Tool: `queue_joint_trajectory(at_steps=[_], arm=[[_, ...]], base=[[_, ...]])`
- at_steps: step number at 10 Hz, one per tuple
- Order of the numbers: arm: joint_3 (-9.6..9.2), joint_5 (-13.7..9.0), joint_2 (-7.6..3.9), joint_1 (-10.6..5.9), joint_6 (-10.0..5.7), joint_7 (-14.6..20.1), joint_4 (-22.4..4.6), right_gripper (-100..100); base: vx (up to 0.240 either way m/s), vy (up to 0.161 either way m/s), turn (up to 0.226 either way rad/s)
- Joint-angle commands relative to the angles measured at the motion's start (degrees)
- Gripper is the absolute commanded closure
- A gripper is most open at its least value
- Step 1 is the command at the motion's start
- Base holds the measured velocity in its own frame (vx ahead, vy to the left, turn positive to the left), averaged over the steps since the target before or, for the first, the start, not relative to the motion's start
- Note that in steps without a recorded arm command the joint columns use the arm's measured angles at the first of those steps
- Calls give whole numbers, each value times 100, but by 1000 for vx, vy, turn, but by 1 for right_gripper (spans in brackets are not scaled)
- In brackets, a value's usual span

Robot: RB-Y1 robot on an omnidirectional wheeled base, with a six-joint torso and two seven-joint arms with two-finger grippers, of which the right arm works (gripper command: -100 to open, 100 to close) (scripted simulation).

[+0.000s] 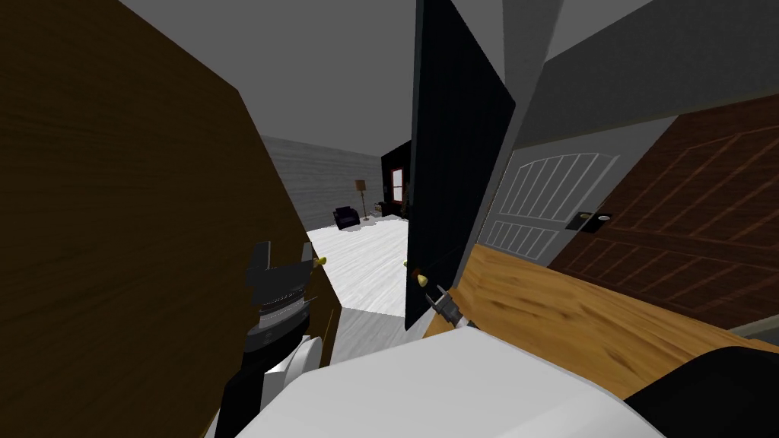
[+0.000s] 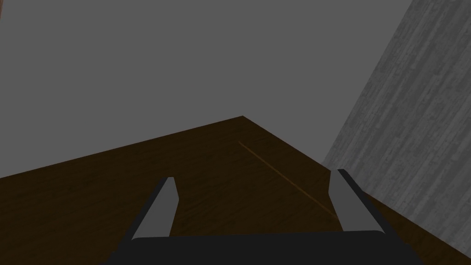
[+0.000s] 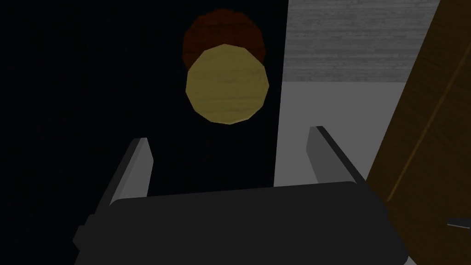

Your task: Push the door open

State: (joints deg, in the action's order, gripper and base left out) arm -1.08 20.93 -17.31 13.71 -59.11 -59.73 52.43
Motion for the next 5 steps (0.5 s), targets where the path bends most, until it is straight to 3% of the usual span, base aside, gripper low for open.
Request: queue_joint_trajectory(at_steps=[1, 4, 5], arm=[[18, -7, 30, -77, 61, -21, -38, -100], [27, -10, 55, -120, 108, -34, -43, -100], [27, -10, 55, -120, 108, -34, -43, 100]], base=[[212, 63, 53], [141, 66, 22], [-5, -3, -5]])
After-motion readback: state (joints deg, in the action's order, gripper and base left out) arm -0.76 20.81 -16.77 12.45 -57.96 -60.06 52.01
